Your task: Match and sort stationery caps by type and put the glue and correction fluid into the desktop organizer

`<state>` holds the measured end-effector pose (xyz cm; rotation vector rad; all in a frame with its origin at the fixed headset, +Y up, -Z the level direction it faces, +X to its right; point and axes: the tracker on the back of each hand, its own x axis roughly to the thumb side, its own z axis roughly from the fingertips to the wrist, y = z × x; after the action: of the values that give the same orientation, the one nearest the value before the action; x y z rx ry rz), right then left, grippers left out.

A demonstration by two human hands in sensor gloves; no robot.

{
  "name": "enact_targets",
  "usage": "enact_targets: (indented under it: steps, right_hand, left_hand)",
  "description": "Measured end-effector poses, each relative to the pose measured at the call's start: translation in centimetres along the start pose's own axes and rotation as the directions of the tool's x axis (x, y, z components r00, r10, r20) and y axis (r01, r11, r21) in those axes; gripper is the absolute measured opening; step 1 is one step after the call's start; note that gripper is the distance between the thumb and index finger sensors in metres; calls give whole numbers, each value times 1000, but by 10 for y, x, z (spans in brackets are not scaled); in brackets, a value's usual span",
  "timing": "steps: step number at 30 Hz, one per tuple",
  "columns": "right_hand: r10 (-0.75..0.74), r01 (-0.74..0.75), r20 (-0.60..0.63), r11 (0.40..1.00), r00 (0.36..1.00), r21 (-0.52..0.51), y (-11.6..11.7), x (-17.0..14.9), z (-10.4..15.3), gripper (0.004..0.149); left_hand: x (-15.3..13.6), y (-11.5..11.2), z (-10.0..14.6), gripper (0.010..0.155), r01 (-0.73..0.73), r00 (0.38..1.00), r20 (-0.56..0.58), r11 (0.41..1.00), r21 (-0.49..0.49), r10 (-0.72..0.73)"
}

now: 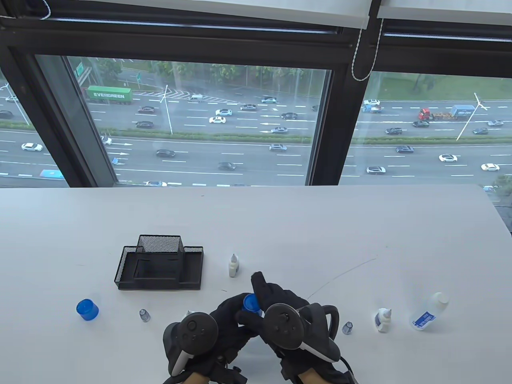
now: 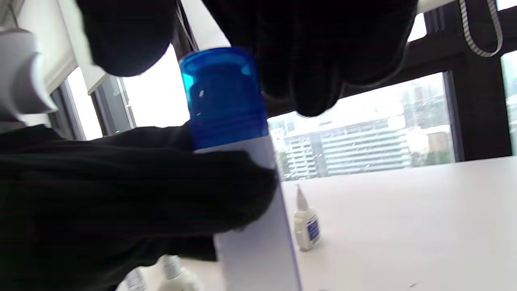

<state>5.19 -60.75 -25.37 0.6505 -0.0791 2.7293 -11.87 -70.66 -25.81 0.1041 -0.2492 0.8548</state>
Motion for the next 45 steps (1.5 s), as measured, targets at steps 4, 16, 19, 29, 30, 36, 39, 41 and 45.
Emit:
enact_targets:
  steps: [4, 16, 19, 29, 30, 36, 39, 41, 45]
  right_hand:
    - [99, -104, -68, 992, 993, -70, 0, -1, 1, 70]
    - [-144, 144, 13, 990, 990, 9, 8, -6, -6, 70]
    - [-106, 106, 15, 994, 994, -34, 8, -4, -3, 70]
    - [-100, 103, 29, 978, 995, -181, 6, 3, 3, 70]
    - [-104, 108, 29, 973, 994, -205, 6, 3, 4, 70]
    - [-171, 180, 75, 972, 982, -149, 11, -14, 0, 73]
    - [-380, 376, 17, 906, 925, -194, 17, -47, 9, 80]
    - [-343, 332, -40, 929, 939, -164, 19, -64, 12, 75]
    - [-150, 142, -186, 988, 971, -57, 32, -84, 19, 72]
  left_hand:
    - [0, -2, 0, 73, 7, 1000, 12, 1000, -11, -7]
    - [-9, 0, -2, 73, -139, 989, 55, 990, -13, 140]
    - [-9, 3, -7, 74, -148, 987, 52, 982, -116, 155]
    - [2, 14, 2, 71, 73, 992, 104, 996, 56, -78]
    - [4, 14, 2, 71, 78, 990, 108, 994, 76, -86]
    - [1, 14, 2, 71, 62, 993, 100, 997, 54, -67]
    - [-3, 22, -1, 72, -36, 990, 138, 998, 43, 29]
    - [-4, 30, -3, 71, -47, 983, 177, 998, 49, 38]
    - [-9, 49, -1, 72, 4, 988, 156, 993, 115, -22]
